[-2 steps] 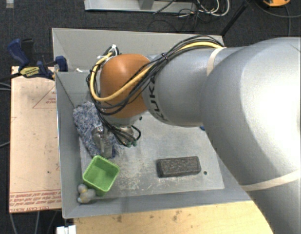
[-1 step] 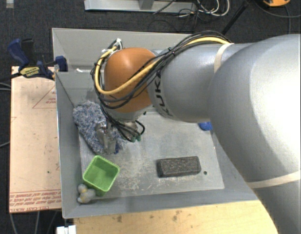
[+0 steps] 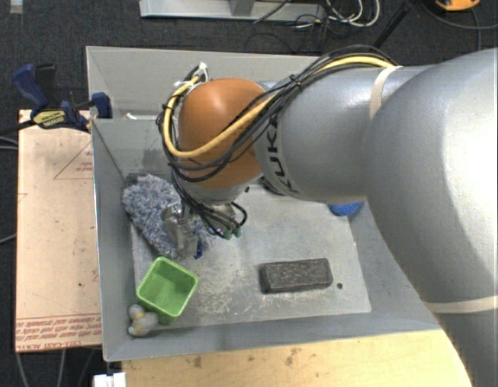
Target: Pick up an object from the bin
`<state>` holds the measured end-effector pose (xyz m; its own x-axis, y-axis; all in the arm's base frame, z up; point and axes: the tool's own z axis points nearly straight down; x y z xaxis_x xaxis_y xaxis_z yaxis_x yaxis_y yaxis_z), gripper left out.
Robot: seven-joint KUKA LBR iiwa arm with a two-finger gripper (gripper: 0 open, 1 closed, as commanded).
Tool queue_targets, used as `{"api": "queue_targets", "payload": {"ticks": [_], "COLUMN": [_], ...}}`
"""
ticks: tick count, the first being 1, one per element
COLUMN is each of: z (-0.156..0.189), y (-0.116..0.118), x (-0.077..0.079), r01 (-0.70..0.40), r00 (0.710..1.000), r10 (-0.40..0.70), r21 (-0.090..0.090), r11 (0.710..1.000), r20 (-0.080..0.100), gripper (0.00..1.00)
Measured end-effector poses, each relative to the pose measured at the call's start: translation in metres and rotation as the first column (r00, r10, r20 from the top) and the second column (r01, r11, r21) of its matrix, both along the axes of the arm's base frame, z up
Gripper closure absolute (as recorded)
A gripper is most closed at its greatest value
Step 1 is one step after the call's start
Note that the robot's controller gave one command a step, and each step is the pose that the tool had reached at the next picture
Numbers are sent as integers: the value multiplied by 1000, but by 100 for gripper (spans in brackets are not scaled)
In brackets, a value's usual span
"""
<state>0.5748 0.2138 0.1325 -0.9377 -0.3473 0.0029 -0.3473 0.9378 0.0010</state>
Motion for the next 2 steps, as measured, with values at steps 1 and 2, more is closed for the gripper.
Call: {"api": "queue_targets", "payload": {"ticks": [1,2], "z": [54,85], "y": [1,-14], "x": [-1,-11], "r01": [-16,-90], "r00": [1000,996], "r10": [16,90], "r21": [0,3], "r11": [1000,996], "r20": [-1,11], "gripper": [100,100]}}
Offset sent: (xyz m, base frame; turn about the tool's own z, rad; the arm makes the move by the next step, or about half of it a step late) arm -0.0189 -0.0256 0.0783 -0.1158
